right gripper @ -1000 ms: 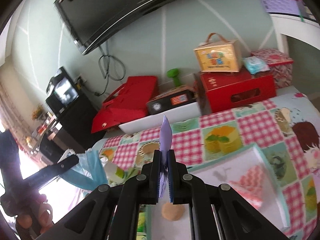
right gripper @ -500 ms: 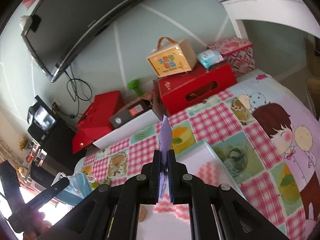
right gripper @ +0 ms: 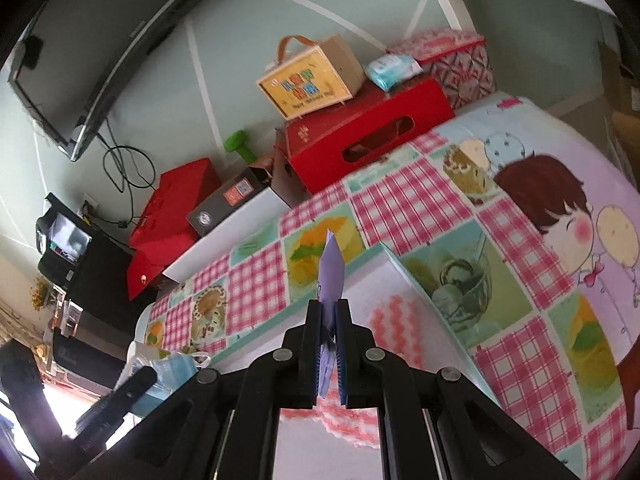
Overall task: Organize soft objects
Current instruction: 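Carry the mask and purple packet with both grippers over the white tray, then lower the mask and packet into the tray and open both grippers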
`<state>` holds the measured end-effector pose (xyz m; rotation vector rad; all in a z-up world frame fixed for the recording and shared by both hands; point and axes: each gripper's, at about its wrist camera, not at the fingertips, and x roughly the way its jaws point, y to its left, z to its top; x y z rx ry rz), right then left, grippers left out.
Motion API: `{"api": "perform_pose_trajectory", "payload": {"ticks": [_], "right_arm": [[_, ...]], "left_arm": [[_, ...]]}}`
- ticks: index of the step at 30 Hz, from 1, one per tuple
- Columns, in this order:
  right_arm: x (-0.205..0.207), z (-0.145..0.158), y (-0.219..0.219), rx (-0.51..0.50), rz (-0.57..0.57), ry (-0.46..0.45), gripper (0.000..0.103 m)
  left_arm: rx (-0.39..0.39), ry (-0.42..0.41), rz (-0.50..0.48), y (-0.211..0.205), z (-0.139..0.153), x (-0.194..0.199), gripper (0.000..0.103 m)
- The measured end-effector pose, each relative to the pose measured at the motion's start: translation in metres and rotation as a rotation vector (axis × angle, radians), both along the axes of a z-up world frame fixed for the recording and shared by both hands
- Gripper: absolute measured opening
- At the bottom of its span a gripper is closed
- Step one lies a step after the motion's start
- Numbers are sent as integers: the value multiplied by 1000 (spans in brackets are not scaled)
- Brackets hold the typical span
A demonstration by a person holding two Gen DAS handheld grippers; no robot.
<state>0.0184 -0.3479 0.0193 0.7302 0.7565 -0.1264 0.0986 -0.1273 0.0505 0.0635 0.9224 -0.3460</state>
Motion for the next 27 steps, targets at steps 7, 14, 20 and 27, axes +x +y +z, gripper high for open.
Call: {"api": "perform_pose_trajectory", "payload": {"ticks": [7,14,20,27], "right_arm": [[10,-31,-4,42,0,86,7],[15,-38,-2,40,15,125,7],[16,-39,1,29,19,141,7],[18,-32,6,-22,28,156,11]], "left_arm": [[46,42,-10,-11,-20,5,7],[64,67,-26,-17,-27,5,7],[75,90,-43,-23,-33,3,7],[72,100,-44,-24,-32,2,12]]}}
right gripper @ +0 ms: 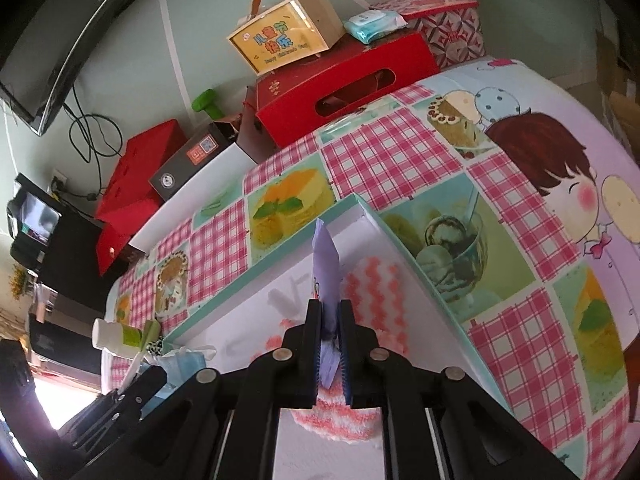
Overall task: Organize soft objects
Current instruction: 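Lower the mask and packet into the tray and open both grippers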
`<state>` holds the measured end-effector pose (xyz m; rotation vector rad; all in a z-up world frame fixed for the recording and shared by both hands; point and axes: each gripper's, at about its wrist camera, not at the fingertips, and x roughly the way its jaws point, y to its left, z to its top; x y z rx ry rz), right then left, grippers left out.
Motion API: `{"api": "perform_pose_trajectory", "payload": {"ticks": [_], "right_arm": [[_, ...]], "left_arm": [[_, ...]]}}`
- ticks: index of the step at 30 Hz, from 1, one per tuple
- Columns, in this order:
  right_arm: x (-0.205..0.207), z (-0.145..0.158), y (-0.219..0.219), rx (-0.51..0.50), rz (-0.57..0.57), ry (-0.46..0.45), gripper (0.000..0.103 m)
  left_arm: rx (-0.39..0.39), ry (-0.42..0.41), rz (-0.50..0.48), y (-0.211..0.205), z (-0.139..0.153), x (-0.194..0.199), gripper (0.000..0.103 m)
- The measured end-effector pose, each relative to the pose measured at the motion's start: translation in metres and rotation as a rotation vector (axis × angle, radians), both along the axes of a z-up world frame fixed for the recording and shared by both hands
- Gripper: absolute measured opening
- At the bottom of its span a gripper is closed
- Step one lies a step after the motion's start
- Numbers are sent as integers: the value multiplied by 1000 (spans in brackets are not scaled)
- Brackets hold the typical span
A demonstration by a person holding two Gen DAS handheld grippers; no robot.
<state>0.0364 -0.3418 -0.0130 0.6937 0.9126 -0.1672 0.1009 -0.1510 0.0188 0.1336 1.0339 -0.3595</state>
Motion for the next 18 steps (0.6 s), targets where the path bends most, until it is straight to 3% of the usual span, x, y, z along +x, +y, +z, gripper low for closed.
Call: {"api": "perform_pose_trajectory", "payload": {"ticks": [2,6,12,18], "right_arm": [[0,1,0,-5,-1,4,11],[-1,1,-1,-18,-13,17,15],[-2,-3,-5,-40,-29,52,21],[-3,-4,-5,-57,-41,70,26]], "left_arm": [[-12,9,1,1,1,0,18],[-33,5,11,5,8,-1,48],[-61,-6,25,12,17,-1,58],[-66,11,57,20,14,4,59]]}}
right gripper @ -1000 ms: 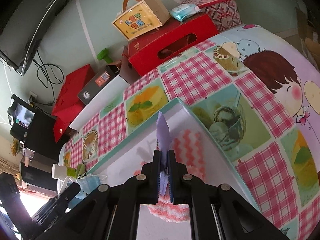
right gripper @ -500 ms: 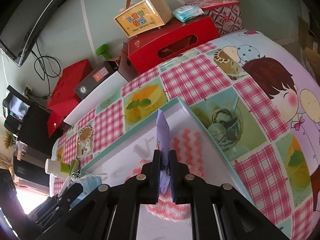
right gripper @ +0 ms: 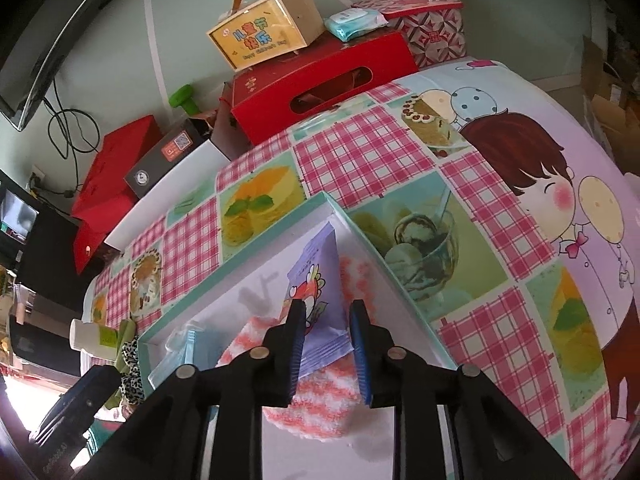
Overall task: Organize soft objects
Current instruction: 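Lower the mask and packet into the tray and open both grippers, then withdraw both open grippers from the tray back toward the pile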
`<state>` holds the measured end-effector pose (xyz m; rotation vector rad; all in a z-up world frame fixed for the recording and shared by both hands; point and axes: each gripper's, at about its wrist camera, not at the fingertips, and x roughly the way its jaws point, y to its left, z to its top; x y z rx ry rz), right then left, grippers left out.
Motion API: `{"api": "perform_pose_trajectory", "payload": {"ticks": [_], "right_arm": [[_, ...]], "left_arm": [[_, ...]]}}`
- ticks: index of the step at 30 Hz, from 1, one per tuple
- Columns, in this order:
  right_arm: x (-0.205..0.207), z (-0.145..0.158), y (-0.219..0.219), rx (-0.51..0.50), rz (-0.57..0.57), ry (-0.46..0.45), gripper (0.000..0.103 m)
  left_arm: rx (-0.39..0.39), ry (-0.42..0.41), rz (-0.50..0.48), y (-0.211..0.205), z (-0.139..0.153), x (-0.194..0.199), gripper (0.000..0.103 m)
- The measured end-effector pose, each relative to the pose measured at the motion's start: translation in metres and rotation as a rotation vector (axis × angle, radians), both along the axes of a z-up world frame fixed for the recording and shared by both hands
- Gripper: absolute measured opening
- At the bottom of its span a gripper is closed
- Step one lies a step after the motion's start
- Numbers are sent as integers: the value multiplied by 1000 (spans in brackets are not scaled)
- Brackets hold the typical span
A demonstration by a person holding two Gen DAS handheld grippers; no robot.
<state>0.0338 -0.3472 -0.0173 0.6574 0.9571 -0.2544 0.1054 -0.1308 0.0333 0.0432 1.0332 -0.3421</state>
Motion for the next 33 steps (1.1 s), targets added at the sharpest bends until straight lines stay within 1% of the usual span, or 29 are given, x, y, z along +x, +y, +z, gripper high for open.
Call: {"api": "perform_pose_trajectory", "payload": {"ticks": [1,3,4,8,10,11,12,13,14,15,17,19,21,23,26,28,30,33], "right_arm": [[0,0,0,-2,-3,4,28],[0,-1,-1,-13,-10,15,43],[-1,-1,-2,-20,-15,21,45],[-3,0,-5,-38,-35,38,46],[-5,2,-6,-47,-40,42,46],[-5,4,-6,-56,-41,44,46],[-5,6,-5,-66,-40,45,47],[-5,8,-4,-76,-39,46,47],[-5,10,-2,-90,-36,46,51],[-5,13,0,-106,-32,45,58],[-4,19,4,-137,-28,43,65],[-3,25,9,-166,-18,39,66],[-1,29,15,-193,-1,41,75],[1,33,22,-222,12,44,80],[3,36,31,-247,31,51,85],[5,37,36,-254,37,55,91],[6,39,41,-264,49,54,101],[7,45,50,-300,66,46,103]], "left_arm": [[0,5,7,2,-1,1,59],[0,14,20,5,-3,3,59],[-1,20,28,7,-4,4,59],[-13,32,48,13,-7,7,60],[-17,36,55,16,-7,9,64],[-19,35,60,17,-7,9,69],[-22,34,65,18,-7,10,72],[-27,33,75,21,-7,11,72],[-30,35,81,22,-7,12,72],[-36,39,88,24,-7,13,72],[-47,49,102,28,-8,15,74],[-49,55,112,31,-9,18,76],[-49,56,126,36,-9,20,84],[-55,57,140,40,-9,21,84],[-63,65,158,47,-9,24,84],[-59,68,170,51,-10,26,85],[-65,75,181,56,-10,28,85],[-85,73,210,68,-7,30,85]]}}
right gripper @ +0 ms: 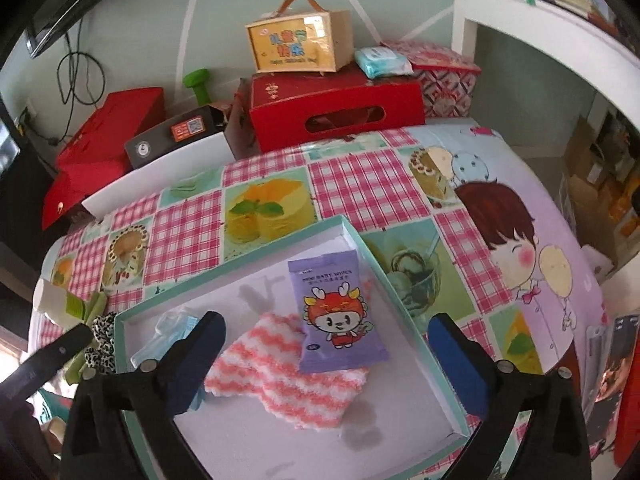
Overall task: Organize soft objects
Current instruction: 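Withdraw both open grippers from the tray back toward the pile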
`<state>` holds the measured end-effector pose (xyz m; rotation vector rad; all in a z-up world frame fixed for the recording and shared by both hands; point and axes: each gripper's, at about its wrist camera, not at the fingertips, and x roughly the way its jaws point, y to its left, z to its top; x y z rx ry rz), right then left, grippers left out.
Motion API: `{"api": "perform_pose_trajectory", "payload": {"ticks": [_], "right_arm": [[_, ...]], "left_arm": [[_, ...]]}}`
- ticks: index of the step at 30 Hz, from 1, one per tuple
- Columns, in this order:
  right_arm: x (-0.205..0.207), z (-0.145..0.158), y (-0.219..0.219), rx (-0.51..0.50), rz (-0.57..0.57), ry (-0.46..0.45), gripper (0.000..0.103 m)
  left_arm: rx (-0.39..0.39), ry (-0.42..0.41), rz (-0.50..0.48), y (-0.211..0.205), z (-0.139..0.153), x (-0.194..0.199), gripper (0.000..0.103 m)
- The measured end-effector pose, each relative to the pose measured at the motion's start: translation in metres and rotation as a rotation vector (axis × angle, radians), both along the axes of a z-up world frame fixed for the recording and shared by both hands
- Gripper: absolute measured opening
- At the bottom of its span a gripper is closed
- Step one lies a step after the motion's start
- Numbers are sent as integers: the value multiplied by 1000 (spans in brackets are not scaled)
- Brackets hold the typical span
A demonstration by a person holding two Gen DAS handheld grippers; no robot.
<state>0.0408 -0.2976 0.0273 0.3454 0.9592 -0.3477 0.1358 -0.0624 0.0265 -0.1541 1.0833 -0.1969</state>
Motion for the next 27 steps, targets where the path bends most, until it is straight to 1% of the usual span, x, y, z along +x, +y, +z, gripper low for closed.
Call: {"api": "perform_pose_trajectory", "payload": {"ticks": [6,10,15,22,27], "right_arm": [[2,10,14,-23,25,-24,103],[5,13,24,-27,45,-25,103],[10,14,39,-40,86,-24,103],[15,15,61,-32,143,-19,103],[21,14,85,-29,202,-19,103]], "left_arm": [[-31,-21,74,30,10,4,85],[-12,-47,150,58,19,5,85],[-5,-60,241,97,25,6,85],[0,-36,361,155,23,5,85],[53,0,425,181,13,6,85]]}}
